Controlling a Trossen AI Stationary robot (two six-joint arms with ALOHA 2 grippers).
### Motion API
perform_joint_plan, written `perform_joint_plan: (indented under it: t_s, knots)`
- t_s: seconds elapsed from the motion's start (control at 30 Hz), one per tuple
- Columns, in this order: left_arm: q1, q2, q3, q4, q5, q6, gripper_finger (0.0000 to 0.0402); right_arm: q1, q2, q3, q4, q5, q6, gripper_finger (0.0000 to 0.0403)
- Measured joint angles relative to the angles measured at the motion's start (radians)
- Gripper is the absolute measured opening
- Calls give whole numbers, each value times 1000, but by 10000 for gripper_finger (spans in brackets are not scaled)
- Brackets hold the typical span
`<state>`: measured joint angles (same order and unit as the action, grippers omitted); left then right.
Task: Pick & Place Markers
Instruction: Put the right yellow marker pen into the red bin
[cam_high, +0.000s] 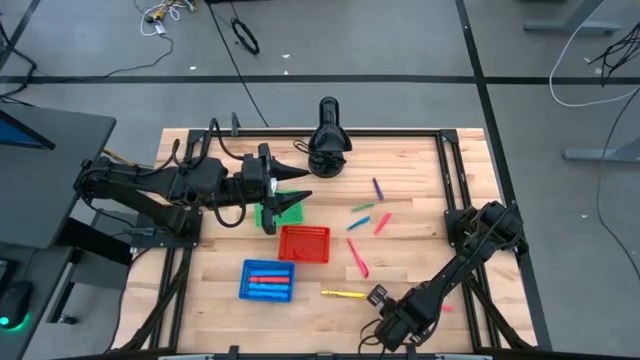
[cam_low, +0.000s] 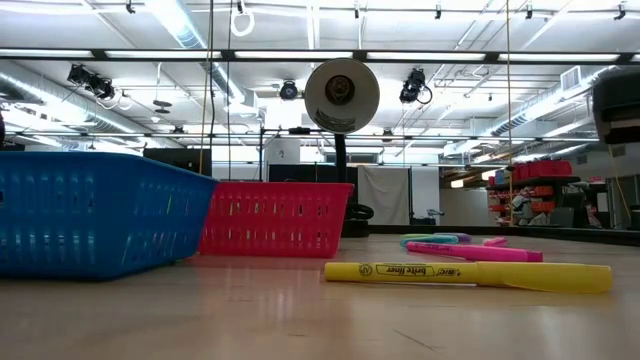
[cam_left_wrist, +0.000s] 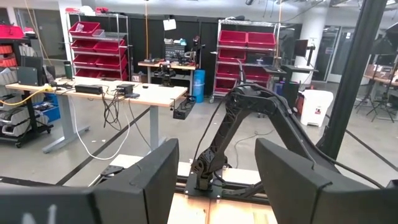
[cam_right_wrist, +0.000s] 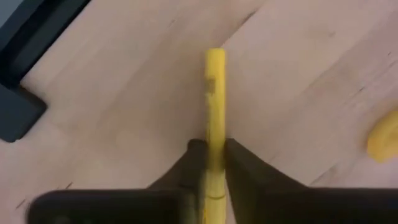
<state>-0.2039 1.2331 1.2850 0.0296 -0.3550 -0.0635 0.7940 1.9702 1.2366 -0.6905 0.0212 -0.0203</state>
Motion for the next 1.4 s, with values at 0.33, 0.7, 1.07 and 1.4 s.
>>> perform_joint_plan:
  t_s: [0.33, 0.7, 1.07, 1.4]
  knots:
    - [0, 0, 0, 0, 0, 8, 220, -1, -40, -7, -40, -3, 12, 18]
    - [0, 0, 0, -1, 0, 4, 220, -1, -169, -5, -85, 10, 94, 11]
    - [0, 0, 0, 0, -11, 4, 220, -10, -333, -4, -135, 77, 252, 10]
    - [0, 0, 0, 0, -11, -2, 220, -35, -505, -3, -69, 137, 307, 10]
